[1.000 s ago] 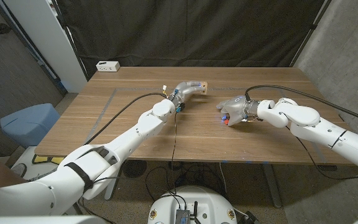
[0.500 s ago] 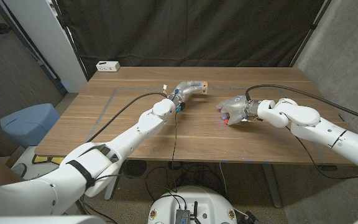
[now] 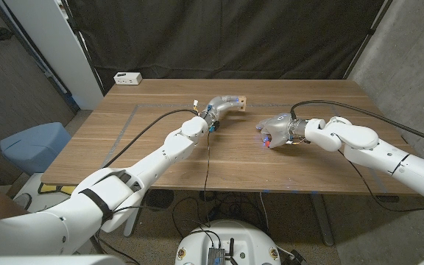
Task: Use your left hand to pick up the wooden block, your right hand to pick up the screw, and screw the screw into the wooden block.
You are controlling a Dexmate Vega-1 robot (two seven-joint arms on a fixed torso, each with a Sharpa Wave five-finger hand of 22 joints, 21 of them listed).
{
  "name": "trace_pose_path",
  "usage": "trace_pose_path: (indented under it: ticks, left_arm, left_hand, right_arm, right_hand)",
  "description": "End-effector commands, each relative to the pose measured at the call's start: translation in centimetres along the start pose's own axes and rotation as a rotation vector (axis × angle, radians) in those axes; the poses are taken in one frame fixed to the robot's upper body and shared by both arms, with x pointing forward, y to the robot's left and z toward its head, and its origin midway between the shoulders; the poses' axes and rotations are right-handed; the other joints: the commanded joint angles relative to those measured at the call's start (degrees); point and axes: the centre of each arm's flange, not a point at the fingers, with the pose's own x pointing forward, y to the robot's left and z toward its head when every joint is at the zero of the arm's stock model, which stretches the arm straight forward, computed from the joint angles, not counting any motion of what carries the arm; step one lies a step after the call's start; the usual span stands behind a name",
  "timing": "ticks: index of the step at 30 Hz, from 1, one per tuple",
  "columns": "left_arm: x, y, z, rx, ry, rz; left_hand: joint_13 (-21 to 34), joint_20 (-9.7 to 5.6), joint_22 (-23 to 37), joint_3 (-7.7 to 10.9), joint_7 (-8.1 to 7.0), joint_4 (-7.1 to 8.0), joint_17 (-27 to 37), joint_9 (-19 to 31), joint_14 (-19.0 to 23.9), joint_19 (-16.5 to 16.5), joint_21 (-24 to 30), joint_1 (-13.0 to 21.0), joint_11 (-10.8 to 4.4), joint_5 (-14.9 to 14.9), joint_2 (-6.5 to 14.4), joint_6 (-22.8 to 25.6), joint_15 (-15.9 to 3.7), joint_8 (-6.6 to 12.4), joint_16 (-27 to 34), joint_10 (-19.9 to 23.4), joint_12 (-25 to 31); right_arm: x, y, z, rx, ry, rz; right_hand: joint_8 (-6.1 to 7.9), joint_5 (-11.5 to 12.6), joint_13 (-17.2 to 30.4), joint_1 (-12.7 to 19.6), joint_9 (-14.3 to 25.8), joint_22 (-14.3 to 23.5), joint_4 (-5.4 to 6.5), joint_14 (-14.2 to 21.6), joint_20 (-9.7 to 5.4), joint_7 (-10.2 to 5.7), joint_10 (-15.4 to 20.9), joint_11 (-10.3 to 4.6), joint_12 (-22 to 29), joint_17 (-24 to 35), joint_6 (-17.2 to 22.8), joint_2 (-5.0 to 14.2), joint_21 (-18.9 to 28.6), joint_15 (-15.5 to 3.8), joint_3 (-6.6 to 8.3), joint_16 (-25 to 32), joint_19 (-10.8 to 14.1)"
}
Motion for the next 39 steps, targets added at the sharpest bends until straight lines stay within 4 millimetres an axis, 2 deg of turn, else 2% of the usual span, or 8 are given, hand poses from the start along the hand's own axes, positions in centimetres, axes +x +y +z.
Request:
trace_pose_path:
  ticks: [1, 39]
  left_arm:
    - [0.09, -0.13, -0.03, 0.001, 0.006, -0.002]
    - [0.01, -0.61, -0.09, -0.003, 0.005, -0.018]
  left_hand:
    - [0.2, 0.53, 0.15, 0.17, 0.49, 0.22, 0.18, 0.15, 0.3, 0.0, 0.43, 0.26, 0.1, 0.25, 0.62, 1.51, -2.91, 0.29, 0.01, 0.53, 0.08]
    - [0.51, 0.55, 0.16, -0.18, 0.54, 0.15, 0.17, 0.2, 0.27, -0.01, 0.44, 0.14, 0.09, 0.48, 1.05, 2.01, -2.85, 0.35, -0.03, 0.68, -0.32]
  right_arm:
    - [0.01, 0.16, -0.05, 0.009, -0.001, -0.008]
    - [-0.58, 0.34, -0.32, 0.041, 0.009, -0.045]
  right_hand:
    - [0.73, 0.23, 0.12, 0.58, 0.54, -0.02, -0.03, 0.78, -4.92, 0.27, 0.82, -0.39, 0.56, 0.21, 0.79, 0.06, -0.06, -4.46, 0.47, 0.35, 0.6]
    - [5.32, 0.28, -0.01, 1.37, 3.68, -0.03, 0.15, 3.89, -6.39, 1.38, 3.95, -0.86, 0.76, 0.4, 3.59, 0.21, 0.15, -6.5, 1.79, 0.76, 4.29]
